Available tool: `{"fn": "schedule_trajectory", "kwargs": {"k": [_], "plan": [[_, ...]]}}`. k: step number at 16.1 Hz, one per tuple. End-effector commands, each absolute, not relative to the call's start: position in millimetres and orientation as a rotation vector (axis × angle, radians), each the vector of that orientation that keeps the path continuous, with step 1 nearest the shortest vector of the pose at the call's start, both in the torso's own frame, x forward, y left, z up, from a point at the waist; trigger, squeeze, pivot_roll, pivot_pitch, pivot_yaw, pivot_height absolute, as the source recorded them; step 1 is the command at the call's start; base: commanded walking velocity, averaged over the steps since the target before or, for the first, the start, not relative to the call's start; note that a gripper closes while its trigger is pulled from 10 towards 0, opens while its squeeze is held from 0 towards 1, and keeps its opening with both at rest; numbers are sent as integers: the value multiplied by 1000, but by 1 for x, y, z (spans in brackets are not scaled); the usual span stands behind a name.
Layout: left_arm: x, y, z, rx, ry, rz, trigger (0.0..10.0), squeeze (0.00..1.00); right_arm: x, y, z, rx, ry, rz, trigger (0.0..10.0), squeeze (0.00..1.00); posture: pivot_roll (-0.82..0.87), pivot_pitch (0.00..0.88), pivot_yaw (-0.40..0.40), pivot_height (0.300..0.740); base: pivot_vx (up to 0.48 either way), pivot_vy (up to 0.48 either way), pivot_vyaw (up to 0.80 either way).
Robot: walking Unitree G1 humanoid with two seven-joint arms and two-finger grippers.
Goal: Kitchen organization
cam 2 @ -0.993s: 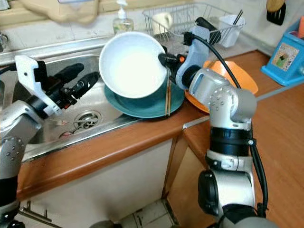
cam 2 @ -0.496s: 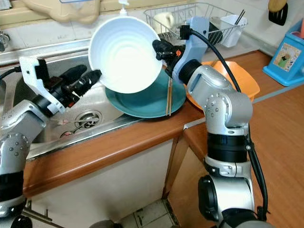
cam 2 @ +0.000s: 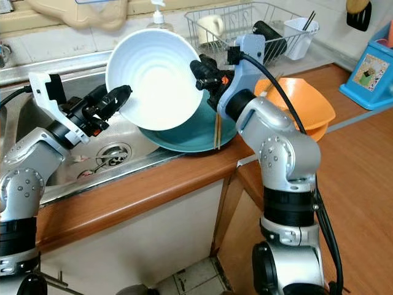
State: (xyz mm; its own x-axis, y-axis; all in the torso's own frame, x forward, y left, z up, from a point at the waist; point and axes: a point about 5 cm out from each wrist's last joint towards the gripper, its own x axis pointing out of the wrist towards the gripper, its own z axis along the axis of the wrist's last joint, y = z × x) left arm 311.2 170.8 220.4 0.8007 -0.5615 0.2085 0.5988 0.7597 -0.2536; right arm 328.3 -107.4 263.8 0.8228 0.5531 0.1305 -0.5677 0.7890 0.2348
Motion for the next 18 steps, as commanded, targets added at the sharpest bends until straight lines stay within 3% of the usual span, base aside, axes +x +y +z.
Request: {"fn": "schedule_trajectory", "kwargs": {"k": [1, 14, 16, 18], "plan": [[311, 172, 216, -296, -108, -605, 0, 0, 321, -104, 273, 284, -121, 632, 0, 0, -117, 0, 76, 740, 0, 0, 0], [321, 154, 221, -3, -136, -456, 0, 0, 318, -99, 273, 268, -130, 617, 0, 0, -113, 0, 76, 740, 0, 0, 0], [322, 152, 222, 10, -141, -455, 0, 0, 318, -99, 273, 255, -129, 613, 2863, 0, -111, 0, 73, 740, 0, 0, 0], [322, 151, 222, 17, -148, -449, 0, 0, 317, -99, 272, 238, -125, 614, 5020, 0, -113, 0, 73, 740, 0, 0, 0]]}}
